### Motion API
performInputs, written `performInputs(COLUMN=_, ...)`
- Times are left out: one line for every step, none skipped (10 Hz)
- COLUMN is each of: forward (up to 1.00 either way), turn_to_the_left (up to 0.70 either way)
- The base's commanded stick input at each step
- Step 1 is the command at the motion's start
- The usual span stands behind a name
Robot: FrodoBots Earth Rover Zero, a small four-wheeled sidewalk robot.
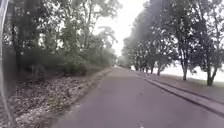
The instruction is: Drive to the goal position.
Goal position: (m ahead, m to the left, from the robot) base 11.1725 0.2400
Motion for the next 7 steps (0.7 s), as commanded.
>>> performInputs(forward=0.7, turn_to_the_left=0.01)
performInputs(forward=0.7, turn_to_the_left=0.01)
performInputs(forward=0.7, turn_to_the_left=0.01)
performInputs(forward=0.7, turn_to_the_left=0.01)
performInputs(forward=0.7, turn_to_the_left=0.01)
performInputs(forward=0.7, turn_to_the_left=0.01)
performInputs(forward=0.7, turn_to_the_left=0.01)
